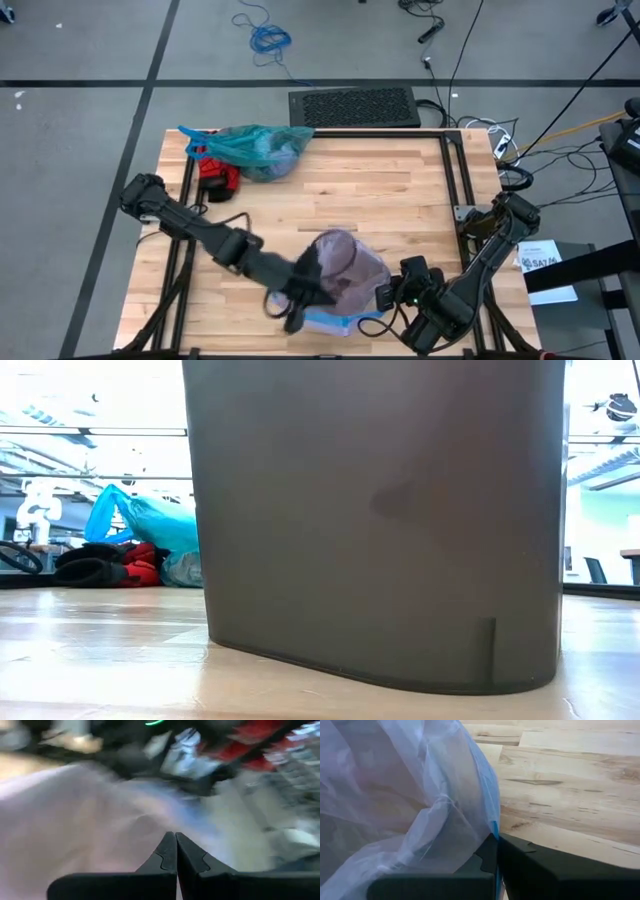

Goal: Place trash/remove bag and relplace
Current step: Insert the new pink trash bag into the black trash bin

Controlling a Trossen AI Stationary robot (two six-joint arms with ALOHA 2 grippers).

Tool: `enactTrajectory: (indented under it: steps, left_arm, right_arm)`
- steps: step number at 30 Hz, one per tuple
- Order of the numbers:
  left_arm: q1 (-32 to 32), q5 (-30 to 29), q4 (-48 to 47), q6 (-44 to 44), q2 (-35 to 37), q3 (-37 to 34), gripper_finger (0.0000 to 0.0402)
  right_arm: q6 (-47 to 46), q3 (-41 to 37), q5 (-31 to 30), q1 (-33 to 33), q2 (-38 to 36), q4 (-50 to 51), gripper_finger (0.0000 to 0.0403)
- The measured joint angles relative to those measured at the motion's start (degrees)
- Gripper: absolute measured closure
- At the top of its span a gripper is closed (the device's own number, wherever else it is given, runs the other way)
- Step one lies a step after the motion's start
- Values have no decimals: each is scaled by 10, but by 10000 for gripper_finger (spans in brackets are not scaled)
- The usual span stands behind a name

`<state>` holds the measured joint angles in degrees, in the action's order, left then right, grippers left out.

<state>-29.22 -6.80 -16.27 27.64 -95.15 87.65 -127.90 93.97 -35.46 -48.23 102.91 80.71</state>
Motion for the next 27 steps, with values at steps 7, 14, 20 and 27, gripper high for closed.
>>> enactTrajectory:
  steps: [7,14,20,27]
  left_arm:
    - [-34,33,0,-10,-18,-2,402]
    - [-64,23,14,4,-16,-1,402]
    - [-74,-37,-7,-7,-12,1,402]
    - [-42,-143,-61,-40,5,28,402]
  right_arm:
    - [-1,0,-4,0,0,-1,403]
    - [-4,0,-5,0,0,0,403]
    - [-4,0,-5,0,0,4,403]
    - [-4,0,-5,0,0,4,403]
